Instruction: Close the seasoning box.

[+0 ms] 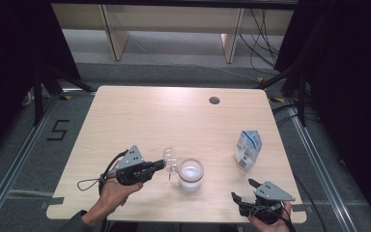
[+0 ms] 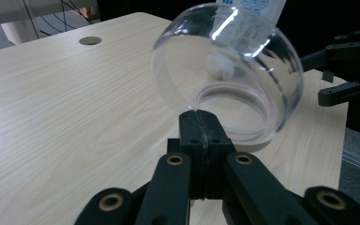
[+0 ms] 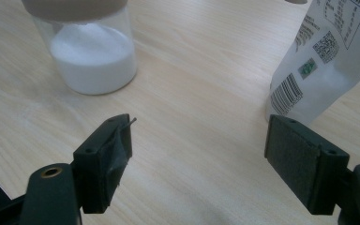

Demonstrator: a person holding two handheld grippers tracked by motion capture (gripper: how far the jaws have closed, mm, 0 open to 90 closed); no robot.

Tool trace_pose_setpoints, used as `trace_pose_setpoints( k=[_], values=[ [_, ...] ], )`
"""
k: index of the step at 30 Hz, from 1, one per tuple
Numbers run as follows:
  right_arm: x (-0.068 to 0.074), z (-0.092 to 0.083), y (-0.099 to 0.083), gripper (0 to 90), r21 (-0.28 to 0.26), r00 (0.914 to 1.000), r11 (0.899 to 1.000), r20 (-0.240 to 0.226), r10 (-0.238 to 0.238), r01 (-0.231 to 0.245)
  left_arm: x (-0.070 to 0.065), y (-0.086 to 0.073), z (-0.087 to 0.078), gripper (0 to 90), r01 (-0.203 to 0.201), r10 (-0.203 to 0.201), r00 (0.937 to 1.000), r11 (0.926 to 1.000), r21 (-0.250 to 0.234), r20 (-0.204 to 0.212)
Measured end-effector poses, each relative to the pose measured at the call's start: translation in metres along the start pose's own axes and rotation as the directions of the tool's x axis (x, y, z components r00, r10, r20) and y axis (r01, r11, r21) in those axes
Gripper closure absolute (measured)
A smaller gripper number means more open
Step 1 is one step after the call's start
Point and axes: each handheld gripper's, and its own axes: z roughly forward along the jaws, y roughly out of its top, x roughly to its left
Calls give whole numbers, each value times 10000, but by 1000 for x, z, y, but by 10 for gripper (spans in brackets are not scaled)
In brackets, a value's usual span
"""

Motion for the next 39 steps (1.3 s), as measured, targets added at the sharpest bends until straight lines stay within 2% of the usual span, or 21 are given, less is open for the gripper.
trace_pose_setpoints(
  k=[1,2,4,12,13,14,16,19,23,24,25,32,35,36,37,38,39],
  values=[
    [0,0,0,245,-8,10000,10000,2,-4,4,-1,1,0,894,-71,71,10000,10000,21,-20],
    [1,-1,0,245,101,9998,9998,-89,193,-192,-1,1,1,895,-114,114,9999,9999,42,-15],
    [1,0,0,245,70,9998,9998,-78,171,-170,-1,2,3,894,-88,88,9999,10000,-46,91],
    [2,0,0,246,85,9998,9998,-111,176,-175,-3,3,6,894,-155,155,9999,9999,55,42],
    [3,-1,0,246,144,9994,9994,-125,325,-323,-2,3,7,894,-205,205,9998,9998,85,43],
    [1,0,0,246,49,9999,10000,-101,49,-48,-1,3,7,895,-164,163,9999,9998,66,40],
    [1,0,0,246,-20,10000,10000,-25,-39,39,-1,3,8,894,-184,183,9998,9998,44,113],
    [1,0,0,246,41,9999,10000,-120,69,-69,-3,4,9,894,-239,237,9997,9997,113,116],
    [1,0,0,246,-31,10000,10000,-57,-17,17,-5,6,12,894,-278,276,9994,9996,94,194],
    [1,-1,1,246,-2,10000,10000,-35,-24,24,-7,6,12,894,-168,166,9997,9998,106,196],
    [1,-1,1,246,-1,10000,10000,-46,-26,26,-6,6,13,894,-309,308,9991,9995,11,303],
    [1,0,0,246,-24,10000,10000,-86,-30,30,-8,8,15,887,-360,357,9987,9993,81,371],
    [0,0,0,247,18,9999,10000,-40,-96,96,-7,7,14,858,-239,237,9986,9997,52,465],
    [2,0,0,247,90,9997,9997,-87,210,-210,-7,7,13,830,-179,178,9984,9998,13,534],
    [2,0,0,247,61,9999,9999,-92,138,-137,-6,7,12,798,-88,86,9985,10000,43,544],
    [3,-1,0,247,123,9995,9995,-99,301,-300,-5,6,11,772,20,-17,9976,10000,-37,696],
    [1,0,0,246,33,9999,10000,-120,7,-7,-5,5,9,733,148,-147,9976,9999,-3,676]
  ],
)
